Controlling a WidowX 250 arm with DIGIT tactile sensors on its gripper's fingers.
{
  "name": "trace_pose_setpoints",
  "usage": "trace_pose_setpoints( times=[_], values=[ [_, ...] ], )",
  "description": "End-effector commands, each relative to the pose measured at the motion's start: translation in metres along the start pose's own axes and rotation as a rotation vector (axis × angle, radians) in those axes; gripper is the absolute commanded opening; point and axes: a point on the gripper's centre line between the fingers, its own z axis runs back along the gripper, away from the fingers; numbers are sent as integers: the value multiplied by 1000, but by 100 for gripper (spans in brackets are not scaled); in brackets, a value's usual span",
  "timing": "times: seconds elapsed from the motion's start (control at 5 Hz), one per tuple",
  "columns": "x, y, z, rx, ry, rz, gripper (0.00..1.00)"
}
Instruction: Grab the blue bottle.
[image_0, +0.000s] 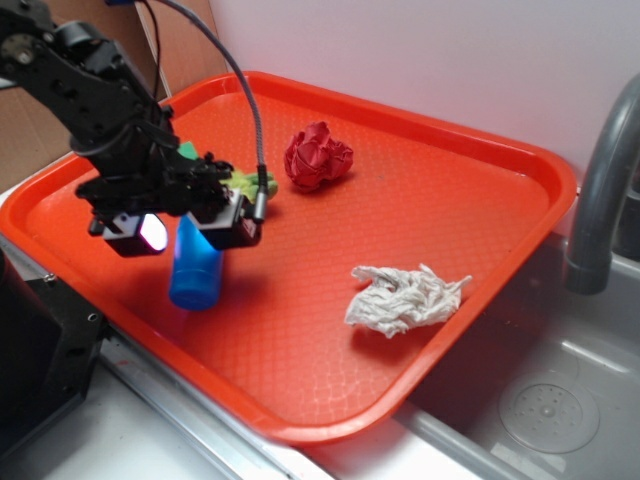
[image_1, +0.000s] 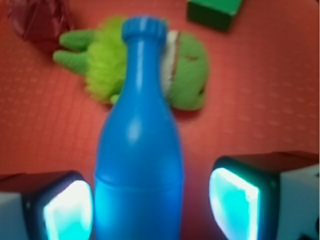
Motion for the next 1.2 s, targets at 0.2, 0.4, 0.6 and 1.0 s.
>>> trace_pose_setpoints(
  times=[0.2,0.4,0.6,1.0],
  values=[
    [3,-6,-5,52,-14,32,0],
    [5,-10,4,64,17,-13,0],
    [17,-19,37,66,95,-90,0],
    [36,-36,117,95,142,-229,0]
  ],
)
